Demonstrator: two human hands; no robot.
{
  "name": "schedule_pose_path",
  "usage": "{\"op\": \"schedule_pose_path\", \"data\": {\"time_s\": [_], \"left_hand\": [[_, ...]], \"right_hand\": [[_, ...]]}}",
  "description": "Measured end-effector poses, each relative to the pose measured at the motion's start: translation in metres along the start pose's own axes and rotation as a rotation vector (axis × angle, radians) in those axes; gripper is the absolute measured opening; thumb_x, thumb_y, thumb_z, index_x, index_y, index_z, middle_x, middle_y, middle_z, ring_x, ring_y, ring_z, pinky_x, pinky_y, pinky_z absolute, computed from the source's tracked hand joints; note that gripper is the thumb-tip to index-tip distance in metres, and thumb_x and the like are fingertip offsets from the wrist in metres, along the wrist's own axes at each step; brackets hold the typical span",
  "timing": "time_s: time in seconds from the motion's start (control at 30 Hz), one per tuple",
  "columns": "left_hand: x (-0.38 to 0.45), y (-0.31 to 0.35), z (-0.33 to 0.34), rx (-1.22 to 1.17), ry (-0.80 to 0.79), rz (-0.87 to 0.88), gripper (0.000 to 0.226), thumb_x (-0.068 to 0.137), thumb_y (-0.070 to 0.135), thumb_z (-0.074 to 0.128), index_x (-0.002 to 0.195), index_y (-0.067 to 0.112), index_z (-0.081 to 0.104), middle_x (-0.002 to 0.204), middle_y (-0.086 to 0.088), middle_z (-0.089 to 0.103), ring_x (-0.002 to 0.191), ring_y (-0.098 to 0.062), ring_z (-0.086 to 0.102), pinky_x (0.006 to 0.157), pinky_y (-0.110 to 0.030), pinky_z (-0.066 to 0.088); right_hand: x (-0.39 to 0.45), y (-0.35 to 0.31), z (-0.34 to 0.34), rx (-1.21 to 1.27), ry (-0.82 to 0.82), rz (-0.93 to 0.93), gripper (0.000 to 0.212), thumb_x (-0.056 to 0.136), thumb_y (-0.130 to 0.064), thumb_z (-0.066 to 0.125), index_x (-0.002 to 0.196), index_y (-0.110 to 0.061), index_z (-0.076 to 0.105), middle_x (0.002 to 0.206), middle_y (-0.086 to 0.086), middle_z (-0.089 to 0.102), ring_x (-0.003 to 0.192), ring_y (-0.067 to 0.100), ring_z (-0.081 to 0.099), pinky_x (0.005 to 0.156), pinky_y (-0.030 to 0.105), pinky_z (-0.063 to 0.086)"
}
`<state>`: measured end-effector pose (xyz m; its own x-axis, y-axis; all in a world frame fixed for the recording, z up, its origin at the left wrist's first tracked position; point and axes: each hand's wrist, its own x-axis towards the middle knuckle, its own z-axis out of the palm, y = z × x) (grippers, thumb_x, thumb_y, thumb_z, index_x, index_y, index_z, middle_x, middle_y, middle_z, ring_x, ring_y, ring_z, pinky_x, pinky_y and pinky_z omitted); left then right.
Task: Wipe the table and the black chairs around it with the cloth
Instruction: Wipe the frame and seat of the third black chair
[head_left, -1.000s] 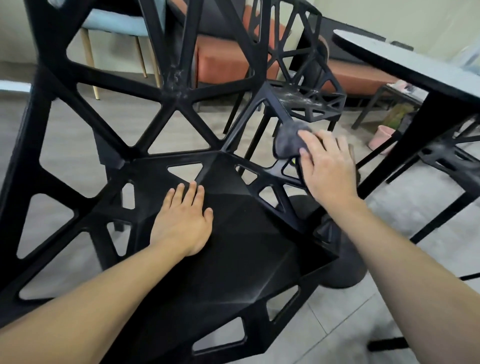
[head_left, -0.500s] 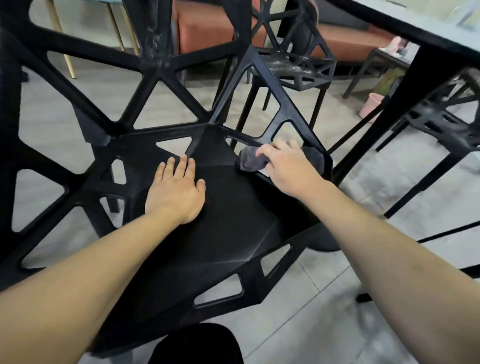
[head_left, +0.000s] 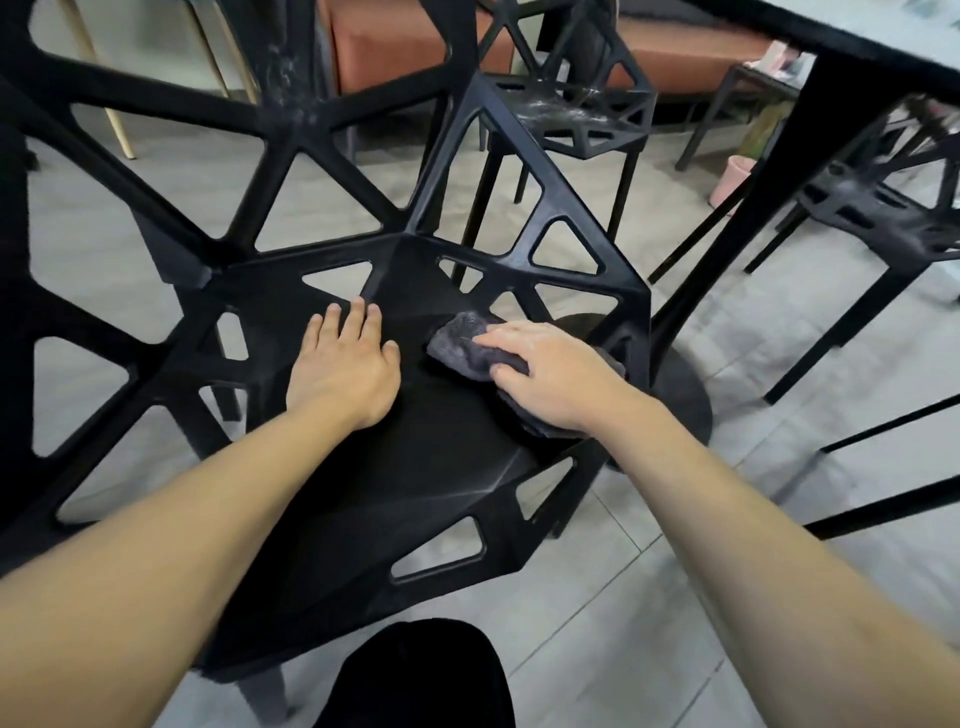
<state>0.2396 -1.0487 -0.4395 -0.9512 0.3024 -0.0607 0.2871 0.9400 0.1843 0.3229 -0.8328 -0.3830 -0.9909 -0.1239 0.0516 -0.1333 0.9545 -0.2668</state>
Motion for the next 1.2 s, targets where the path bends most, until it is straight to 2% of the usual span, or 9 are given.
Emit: {"op": "schedule_pose_path", "data": {"time_s": [0.17, 0.37, 0.47, 0.63, 0.73, 0.8, 0.9, 0.97, 1.2], "left_hand": [[0.003, -0.005, 0.001, 0.013, -0.006, 0.023, 0.058, 0.107, 0.035, 0.015, 0.160, 0.012, 0.008, 0.168, -0.005, 0.003, 0.155, -0.027, 0.001, 0.125, -0.041, 0.000], [0.003, -0.005, 0.003, 0.011, -0.022, 0.005, 0.060, 0.106, 0.039, 0.013, 0.161, 0.014, 0.007, 0.168, -0.003, 0.001, 0.155, -0.025, -0.002, 0.126, -0.040, -0.003], [0.004, -0.004, 0.002, 0.028, -0.026, 0.002, 0.061, 0.106, 0.039, 0.014, 0.161, 0.013, 0.006, 0.168, -0.004, 0.001, 0.155, -0.027, -0.002, 0.126, -0.042, -0.003], [0.008, -0.002, -0.002, 0.042, -0.066, 0.025, 0.060, 0.107, 0.036, 0.019, 0.160, 0.010, 0.009, 0.168, -0.008, 0.005, 0.154, -0.032, 0.002, 0.125, -0.044, 0.000], [0.011, -0.011, -0.013, 0.022, -0.113, 0.088, 0.058, 0.108, 0.031, 0.023, 0.159, 0.008, 0.012, 0.168, -0.012, 0.006, 0.153, -0.035, 0.006, 0.124, -0.044, 0.005], [0.006, -0.022, -0.021, 0.019, -0.150, 0.138, 0.056, 0.108, 0.028, 0.024, 0.159, 0.009, 0.013, 0.167, -0.014, 0.007, 0.153, -0.036, 0.007, 0.124, -0.042, 0.007], [-0.011, -0.034, -0.020, 0.061, -0.095, 0.179, 0.054, 0.108, 0.028, 0.024, 0.159, 0.010, 0.016, 0.166, -0.016, 0.011, 0.152, -0.037, 0.012, 0.124, -0.043, 0.011], [-0.019, -0.035, -0.015, 0.035, -0.040, 0.165, 0.053, 0.108, 0.028, 0.025, 0.158, 0.011, 0.021, 0.165, -0.016, 0.016, 0.151, -0.036, 0.015, 0.124, -0.044, 0.012], [-0.013, -0.034, -0.008, -0.091, 0.049, 0.124, 0.048, 0.103, 0.016, 0.033, 0.147, -0.001, 0.039, 0.158, -0.022, 0.032, 0.144, -0.037, 0.031, 0.120, -0.044, 0.021]], "right_hand": [[-0.034, -0.066, 0.024, 0.005, 0.000, -0.230, 0.026, 0.091, -0.028, 0.057, 0.112, -0.021, 0.070, 0.111, 0.000, 0.068, 0.100, 0.023, 0.058, 0.093, 0.039, 0.046], [-0.058, 0.066, -0.014, -0.145, 0.344, 0.131, 0.035, 0.097, -0.021, 0.054, 0.130, -0.019, 0.064, 0.135, 0.002, 0.061, 0.126, 0.025, 0.053, 0.109, 0.045, 0.042], [-0.067, 0.046, 0.005, -0.083, 0.400, 0.135, 0.034, 0.097, -0.019, 0.056, 0.130, -0.016, 0.065, 0.135, 0.002, 0.062, 0.128, 0.025, 0.052, 0.112, 0.038, 0.038], [-0.088, -0.067, 0.033, 0.081, 0.269, -0.212, 0.032, 0.094, -0.024, 0.055, 0.121, -0.014, 0.070, 0.121, 0.001, 0.067, 0.112, 0.024, 0.059, 0.097, 0.037, 0.043], [-0.090, -0.073, 0.033, 0.056, 0.176, -0.353, 0.034, 0.097, -0.027, 0.055, 0.126, -0.015, 0.069, 0.127, 0.002, 0.066, 0.115, 0.024, 0.061, 0.098, 0.037, 0.047], [-0.079, -0.036, 0.021, 0.000, 0.211, -0.213, 0.036, 0.097, -0.029, 0.051, 0.128, -0.017, 0.067, 0.128, 0.003, 0.065, 0.116, 0.028, 0.060, 0.102, 0.039, 0.046], [-0.070, 0.011, 0.008, -0.008, 0.318, 0.150, 0.038, 0.099, -0.029, 0.045, 0.130, -0.014, 0.062, 0.130, 0.008, 0.060, 0.117, 0.035, 0.055, 0.105, 0.040, 0.040], [-0.073, -0.001, 0.018, -0.040, 0.345, 0.197, 0.042, 0.100, -0.030, 0.041, 0.132, -0.012, 0.060, 0.131, 0.010, 0.058, 0.118, 0.035, 0.052, 0.107, 0.043, 0.039], [-0.119, -0.159, 0.078, -0.038, 0.360, -0.221, 0.041, 0.096, -0.023, 0.051, 0.133, -0.009, 0.063, 0.133, 0.014, 0.059, 0.119, 0.035, 0.055, 0.101, 0.048, 0.044]]}}
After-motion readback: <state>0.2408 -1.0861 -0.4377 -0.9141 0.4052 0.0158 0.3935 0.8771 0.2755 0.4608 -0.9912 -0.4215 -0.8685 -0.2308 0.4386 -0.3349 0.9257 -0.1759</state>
